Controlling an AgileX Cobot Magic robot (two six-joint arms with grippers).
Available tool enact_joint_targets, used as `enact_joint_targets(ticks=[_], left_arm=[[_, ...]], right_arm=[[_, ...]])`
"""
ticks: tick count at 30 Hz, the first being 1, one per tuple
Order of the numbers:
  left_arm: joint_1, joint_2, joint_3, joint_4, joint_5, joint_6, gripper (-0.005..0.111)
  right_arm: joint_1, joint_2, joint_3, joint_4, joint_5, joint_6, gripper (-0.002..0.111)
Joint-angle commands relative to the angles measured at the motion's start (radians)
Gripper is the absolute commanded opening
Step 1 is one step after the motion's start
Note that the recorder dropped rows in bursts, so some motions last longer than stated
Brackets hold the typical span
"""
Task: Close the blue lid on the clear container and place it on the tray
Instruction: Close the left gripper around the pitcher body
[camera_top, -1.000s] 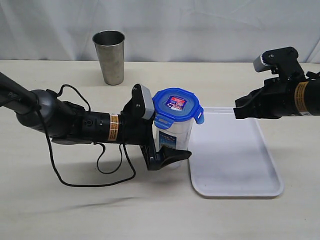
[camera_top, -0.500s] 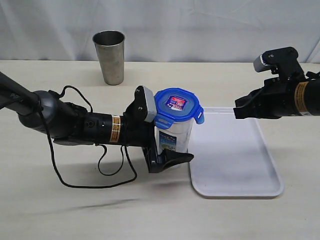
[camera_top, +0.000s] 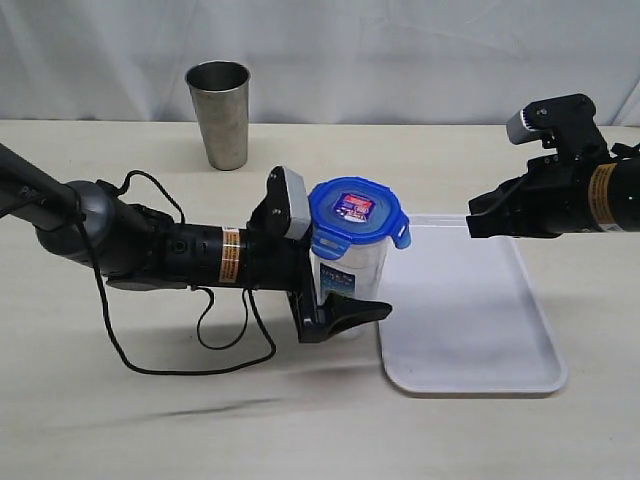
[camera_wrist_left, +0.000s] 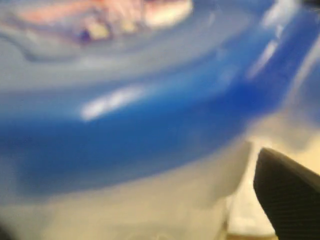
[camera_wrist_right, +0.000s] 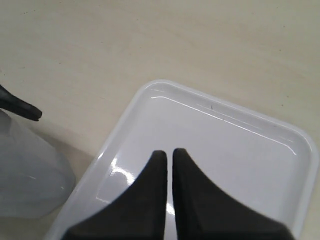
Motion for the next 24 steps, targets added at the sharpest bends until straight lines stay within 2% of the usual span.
enact_joint_targets(ticks=[1,8,12,24], left_arm=[[-0.003,0.001,-0.006,-0.057,0.084,-0.005,0.105],[-0.003,0.001,-0.006,-0.081,0.103,-0.039,0.105],[-0.003,0.001,-0.006,-0.09,0.105,-0.13,0.105],[-0.003,0.001,-0.006,-0.098,0.125,-0.17,0.105]], right_arm=[[-0.003,-0.008,0.001,-0.002,-0.004,0.001,0.004],[-0.003,-0.008,0.001,-0.002,-0.004,0.001,0.004],[-0.003,-0.008,0.001,-0.002,-0.004,0.001,0.004],[-0.003,-0.008,0.001,-0.002,-0.004,0.001,0.004]])
